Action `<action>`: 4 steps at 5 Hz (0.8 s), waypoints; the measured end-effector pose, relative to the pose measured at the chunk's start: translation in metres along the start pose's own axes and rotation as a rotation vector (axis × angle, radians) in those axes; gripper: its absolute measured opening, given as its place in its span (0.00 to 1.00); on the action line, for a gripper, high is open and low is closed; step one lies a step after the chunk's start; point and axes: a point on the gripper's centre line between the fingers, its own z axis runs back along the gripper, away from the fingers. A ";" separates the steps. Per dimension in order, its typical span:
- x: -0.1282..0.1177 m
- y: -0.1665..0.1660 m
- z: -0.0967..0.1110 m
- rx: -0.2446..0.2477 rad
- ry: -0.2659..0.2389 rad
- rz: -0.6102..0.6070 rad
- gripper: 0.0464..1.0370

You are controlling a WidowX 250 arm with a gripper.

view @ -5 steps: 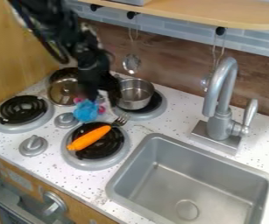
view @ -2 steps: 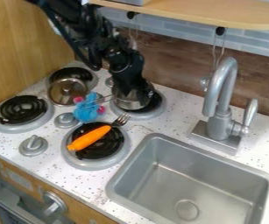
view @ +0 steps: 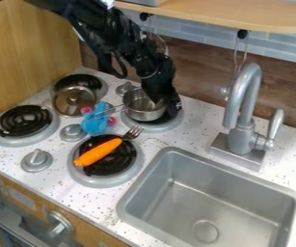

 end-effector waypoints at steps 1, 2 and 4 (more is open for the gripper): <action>-0.003 0.002 -0.012 -0.013 0.025 -0.015 0.96; -0.007 0.002 -0.012 -0.007 0.049 -0.032 0.96; -0.023 0.002 -0.017 0.013 0.087 -0.052 0.63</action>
